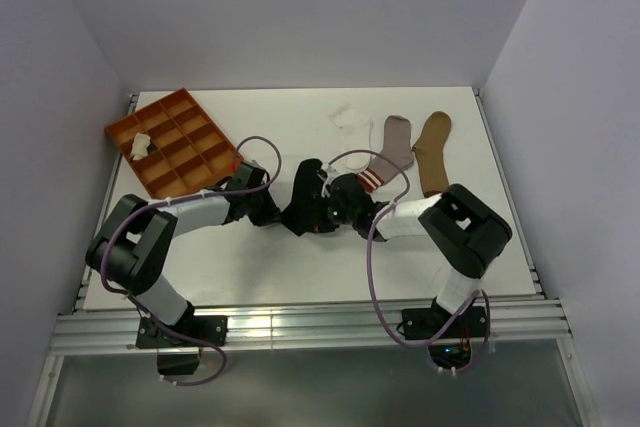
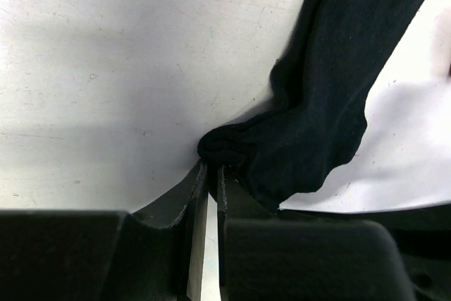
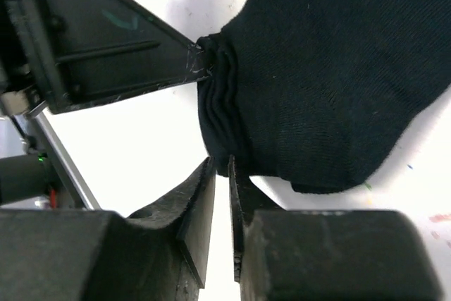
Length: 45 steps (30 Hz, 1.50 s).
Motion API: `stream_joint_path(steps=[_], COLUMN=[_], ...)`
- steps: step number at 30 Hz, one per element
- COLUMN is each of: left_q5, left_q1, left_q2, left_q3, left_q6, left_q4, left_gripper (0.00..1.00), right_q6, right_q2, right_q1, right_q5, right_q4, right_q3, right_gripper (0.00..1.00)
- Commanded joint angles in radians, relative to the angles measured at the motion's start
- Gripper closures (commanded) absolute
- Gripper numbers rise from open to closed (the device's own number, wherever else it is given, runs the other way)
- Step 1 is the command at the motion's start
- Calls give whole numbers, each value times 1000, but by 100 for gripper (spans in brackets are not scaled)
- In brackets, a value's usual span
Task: Roll the socks
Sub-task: Roll the sock at the center of the board.
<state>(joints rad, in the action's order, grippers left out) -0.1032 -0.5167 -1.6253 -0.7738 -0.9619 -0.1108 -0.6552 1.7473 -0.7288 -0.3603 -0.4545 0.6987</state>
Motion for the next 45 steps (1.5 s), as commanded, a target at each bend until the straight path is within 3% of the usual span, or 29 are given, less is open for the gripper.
stream_joint_path(steps=[1,12,21,33,45], left_q5=[89,82,80,79,82], left_q1=[-3,-6,-5,-5,-6], left_q2=[-61,-70,-77,-82,-82], left_q3=[16,5,-8,-12,-12], left_q6=[55,61,72,75,77], left_q4=[-145,-158,-170,-170,-176], left_gripper=[88,88,88,88,89], right_q6=[109,399,473,485,508], right_q2=[-90,-178,-83,-8,-22], right_q1=[-15,-233,-293,-305,-320], right_q5=[55,440,494,543,598], right_q4=[60,146,185,232,261], right_q3=[18,56,154,159,171], right_gripper=[78,69,68,64,59])
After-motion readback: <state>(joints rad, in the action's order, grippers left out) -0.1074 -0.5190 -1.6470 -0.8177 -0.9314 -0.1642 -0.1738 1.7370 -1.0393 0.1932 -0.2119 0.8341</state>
